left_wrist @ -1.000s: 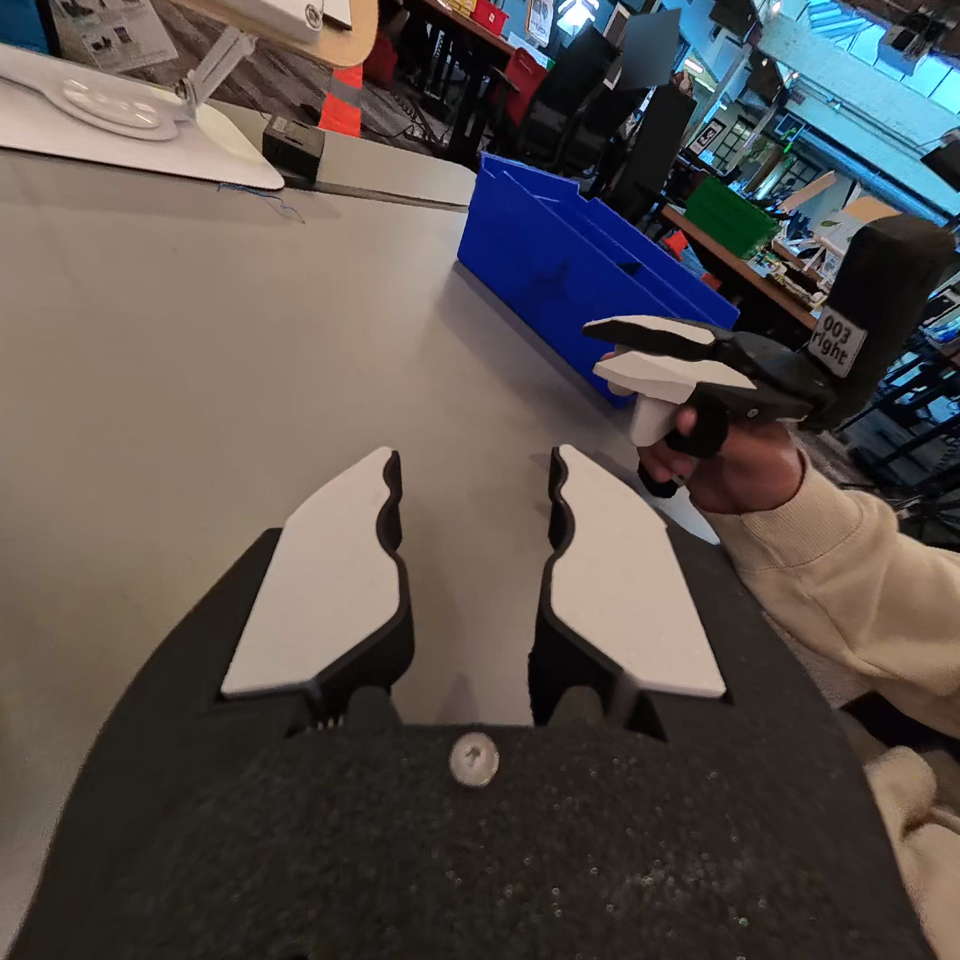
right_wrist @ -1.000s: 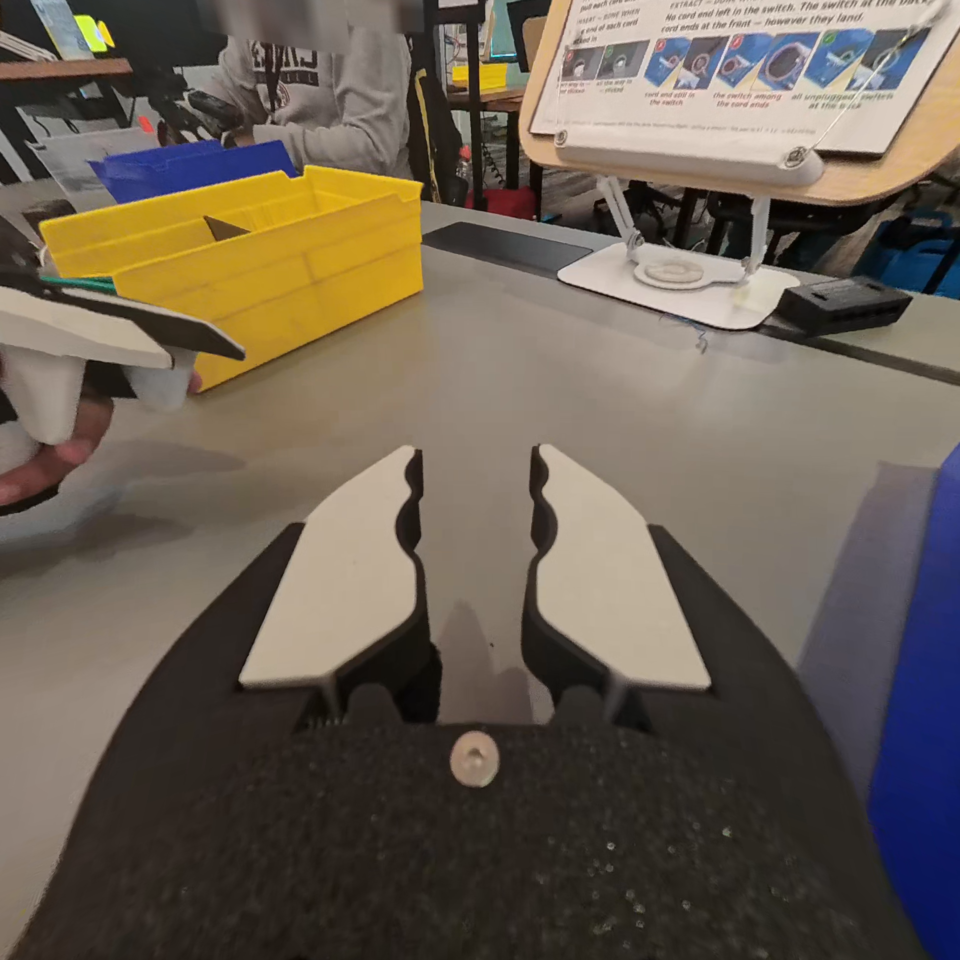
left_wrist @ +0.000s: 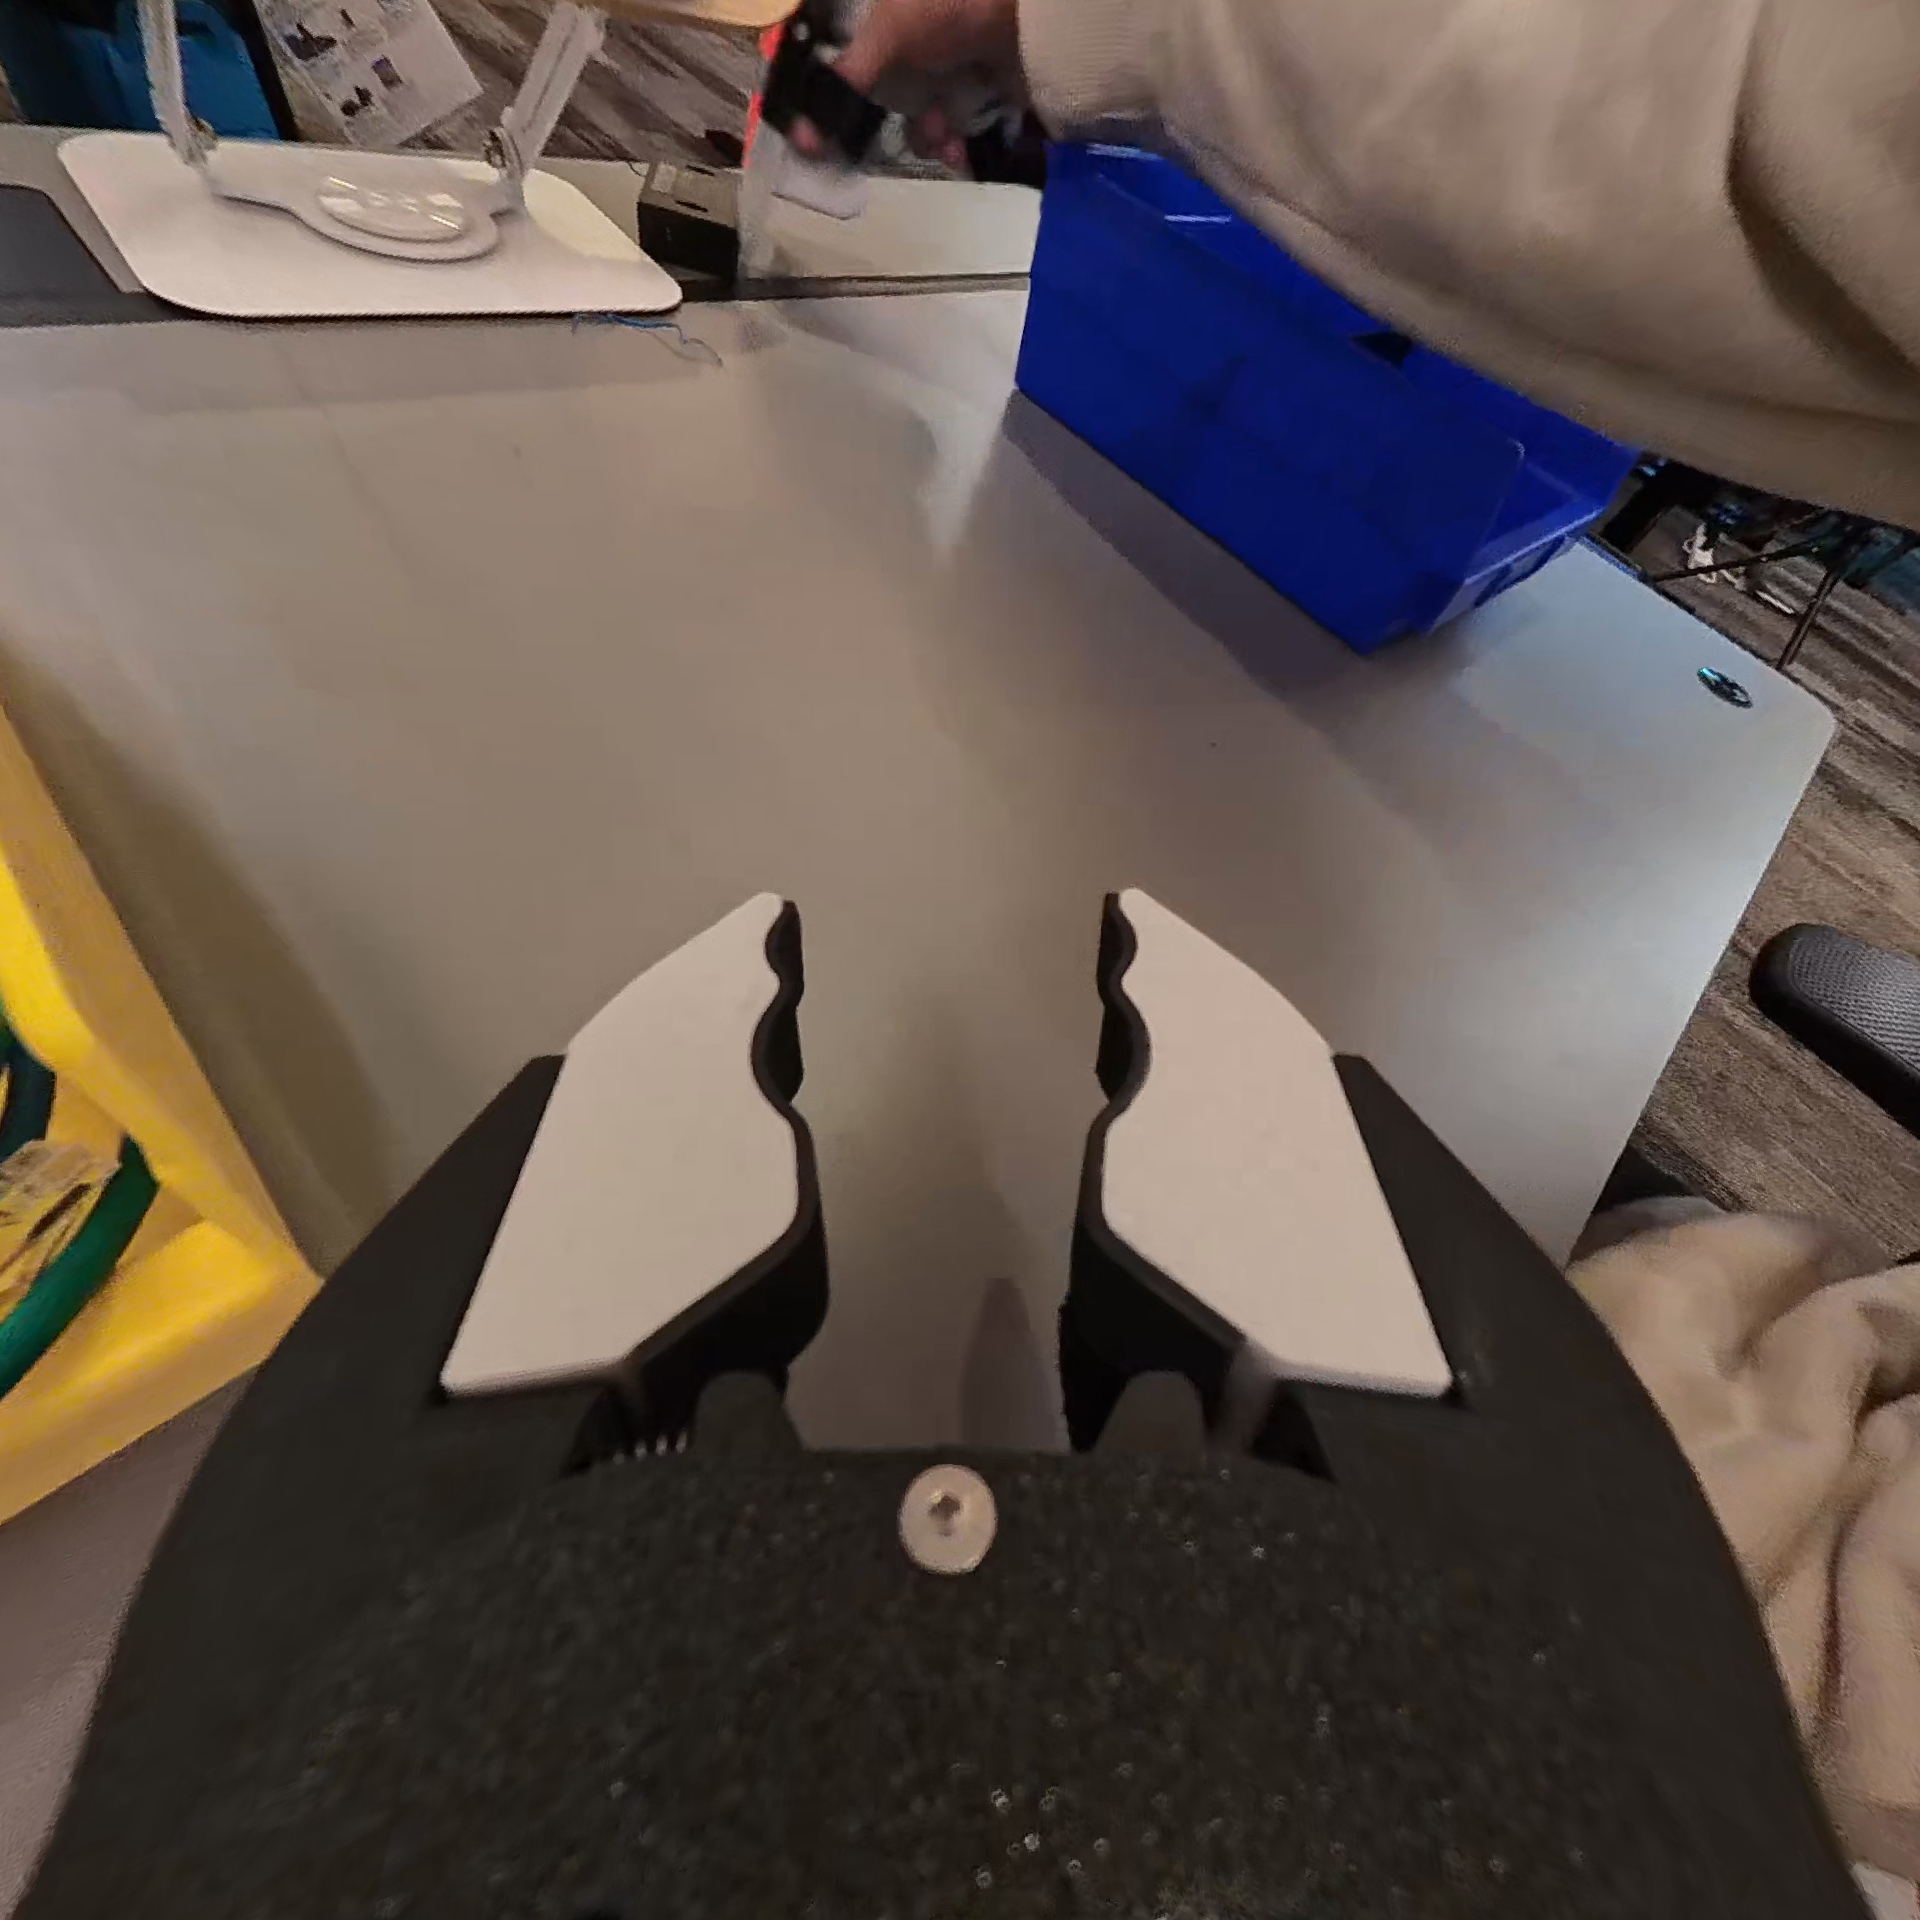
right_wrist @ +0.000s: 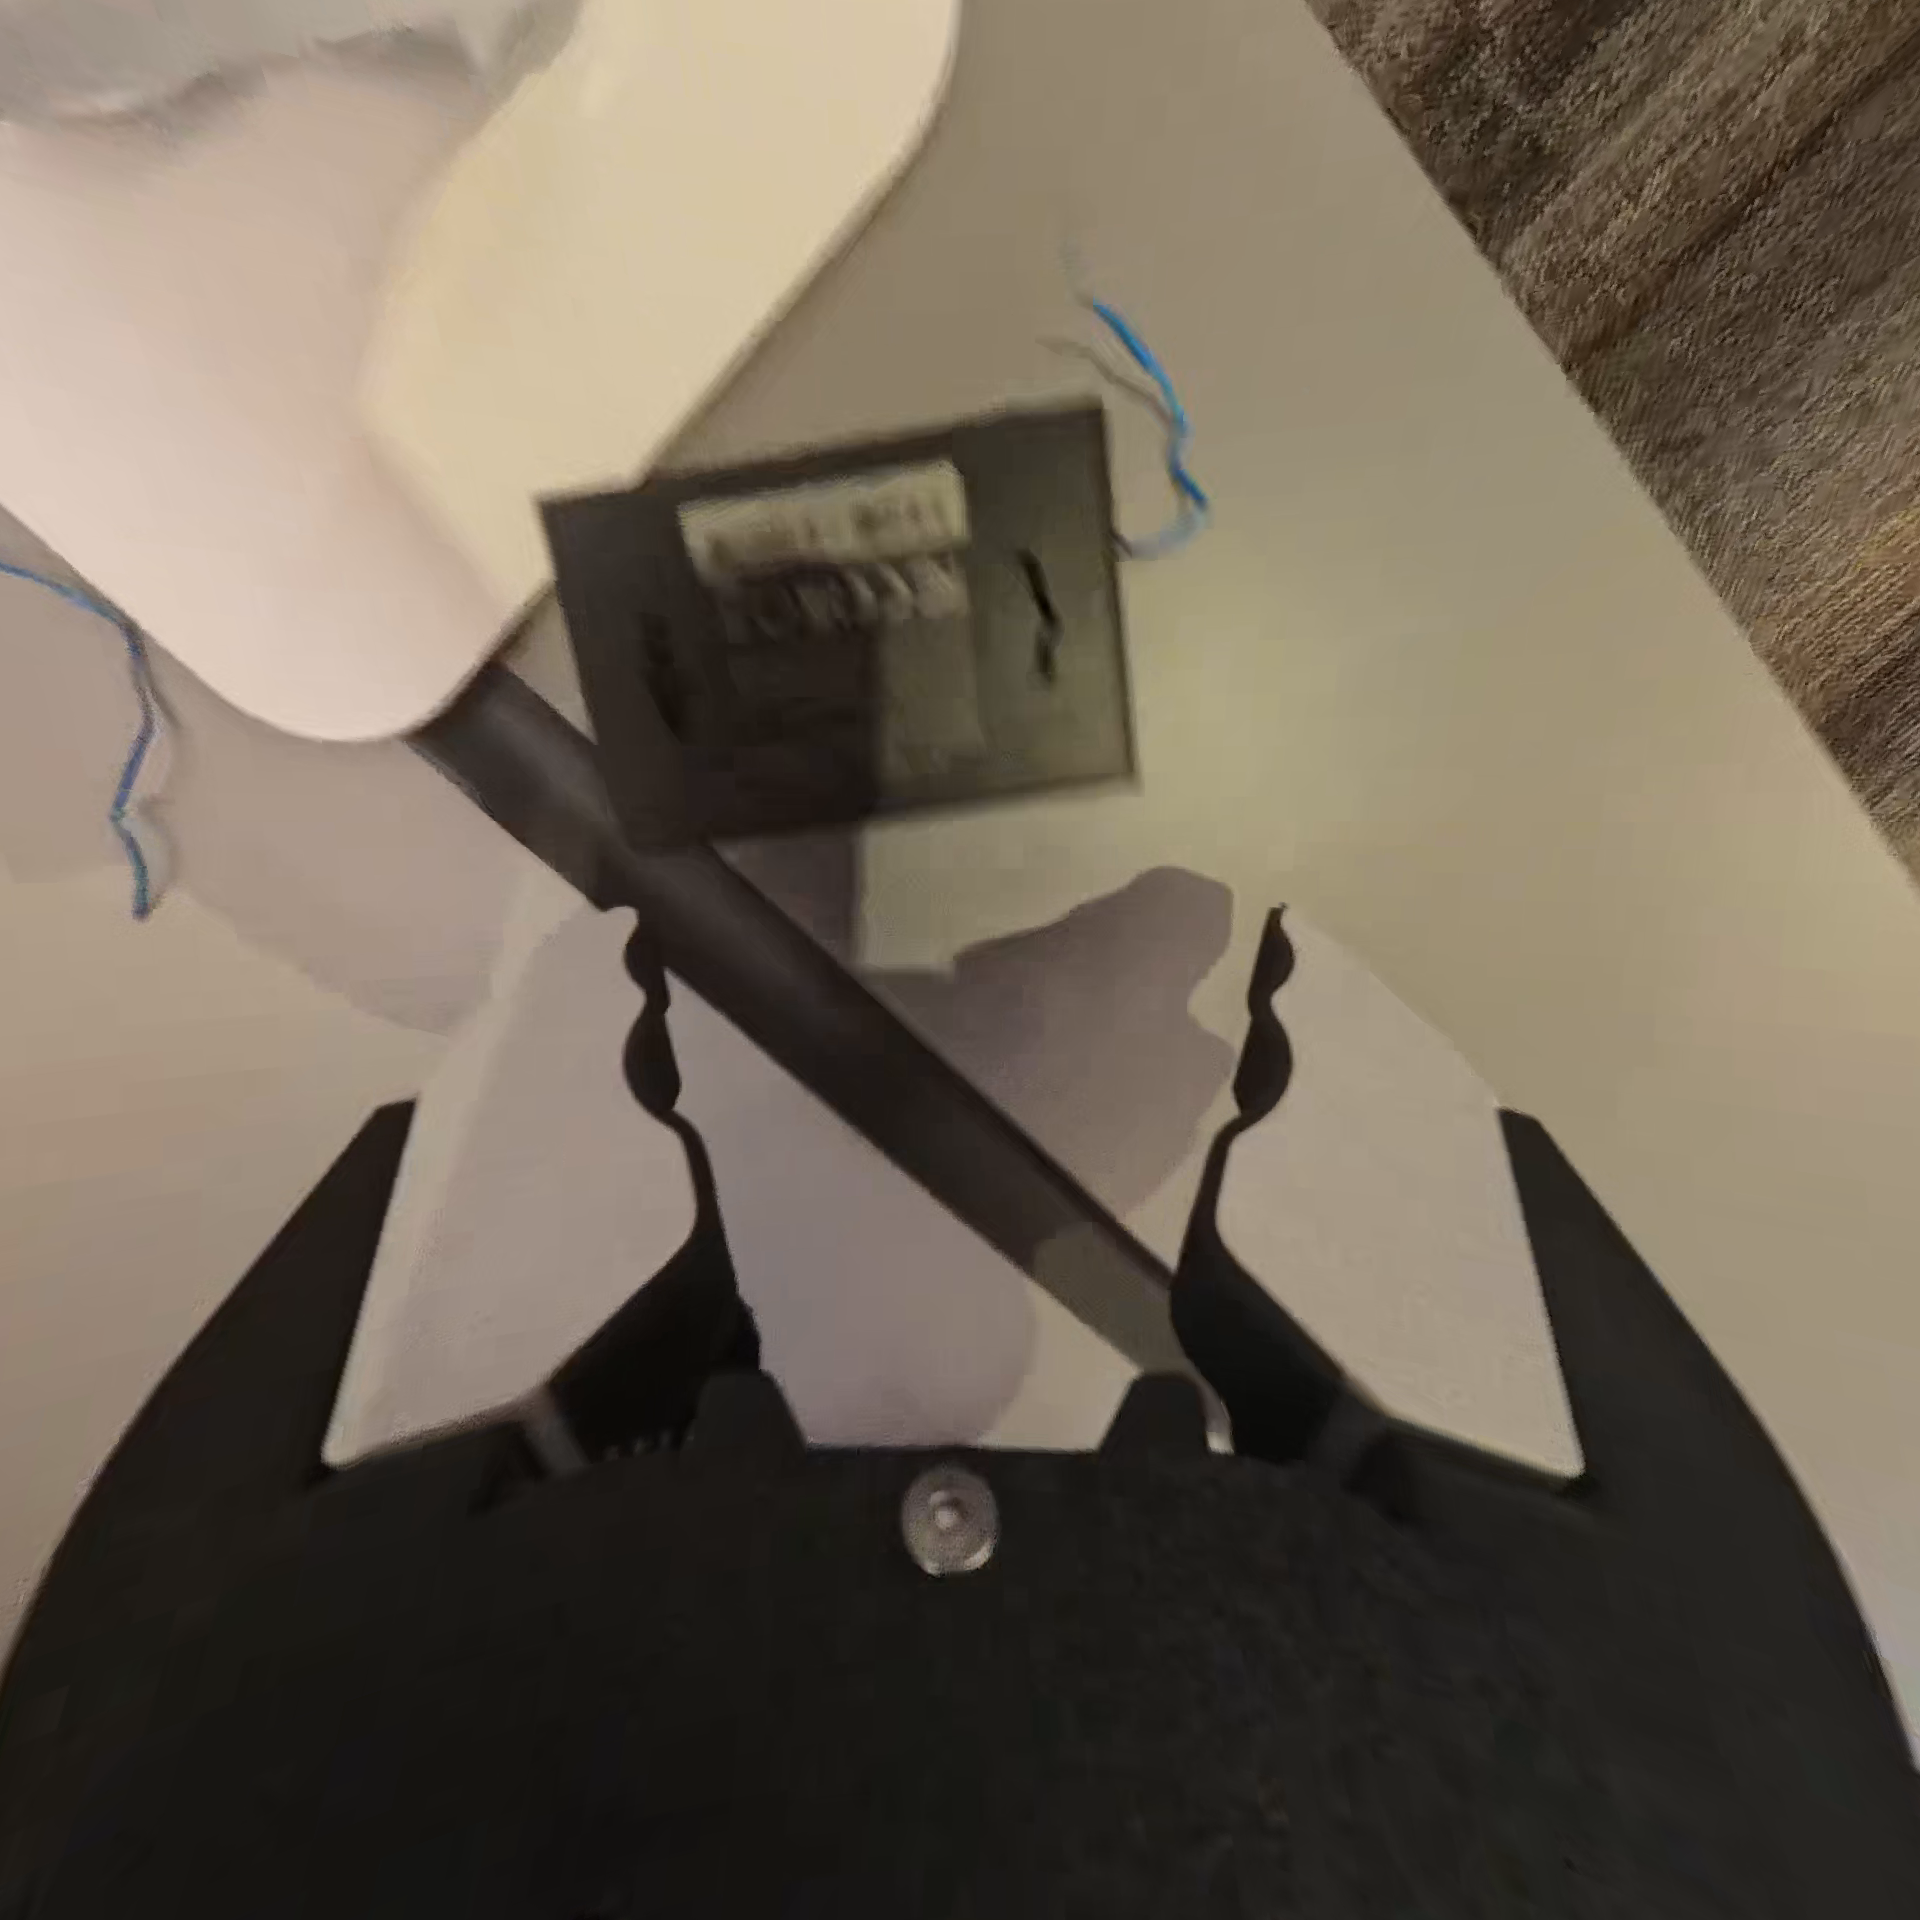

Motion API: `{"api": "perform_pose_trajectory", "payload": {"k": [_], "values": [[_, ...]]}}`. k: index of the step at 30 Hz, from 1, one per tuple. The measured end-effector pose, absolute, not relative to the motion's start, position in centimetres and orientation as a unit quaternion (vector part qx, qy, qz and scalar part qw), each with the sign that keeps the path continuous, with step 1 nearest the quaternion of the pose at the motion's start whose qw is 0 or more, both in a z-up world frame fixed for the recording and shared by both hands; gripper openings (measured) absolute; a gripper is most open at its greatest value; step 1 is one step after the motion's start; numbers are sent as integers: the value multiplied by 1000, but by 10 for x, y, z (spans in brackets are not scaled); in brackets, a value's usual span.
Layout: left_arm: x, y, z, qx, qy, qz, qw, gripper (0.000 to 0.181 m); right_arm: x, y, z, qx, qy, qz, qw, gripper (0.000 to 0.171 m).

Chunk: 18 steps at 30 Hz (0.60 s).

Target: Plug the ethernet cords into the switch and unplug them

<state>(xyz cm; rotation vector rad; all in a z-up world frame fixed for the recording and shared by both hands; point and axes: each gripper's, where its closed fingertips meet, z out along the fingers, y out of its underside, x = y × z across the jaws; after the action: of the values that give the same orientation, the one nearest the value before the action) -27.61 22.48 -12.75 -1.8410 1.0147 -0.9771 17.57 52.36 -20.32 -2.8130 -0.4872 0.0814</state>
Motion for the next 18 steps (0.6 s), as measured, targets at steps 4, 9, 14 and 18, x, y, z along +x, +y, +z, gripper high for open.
{"api": "perform_pose_trajectory", "payload": {"k": [4, 9, 14, 18], "values": [[-275, 222, -130, -726, 409, -389, 392, 54, 158, 548, -214, -968, -214, -6, 128, 111], [-274, 222, -135, -731, 409, -400, 372, 54, 149, 563, -219, -972, -205, 20, 113, 100], [-276, 223, -136, -733, 407, -404, 367, 53, 161, 557, -219, -976, -182, 22, 116, 100], [-276, 220, -135, -732, 408, -406, 365, 53, 190, 535, -216, -982, -148, 13, 119, 99]]}}
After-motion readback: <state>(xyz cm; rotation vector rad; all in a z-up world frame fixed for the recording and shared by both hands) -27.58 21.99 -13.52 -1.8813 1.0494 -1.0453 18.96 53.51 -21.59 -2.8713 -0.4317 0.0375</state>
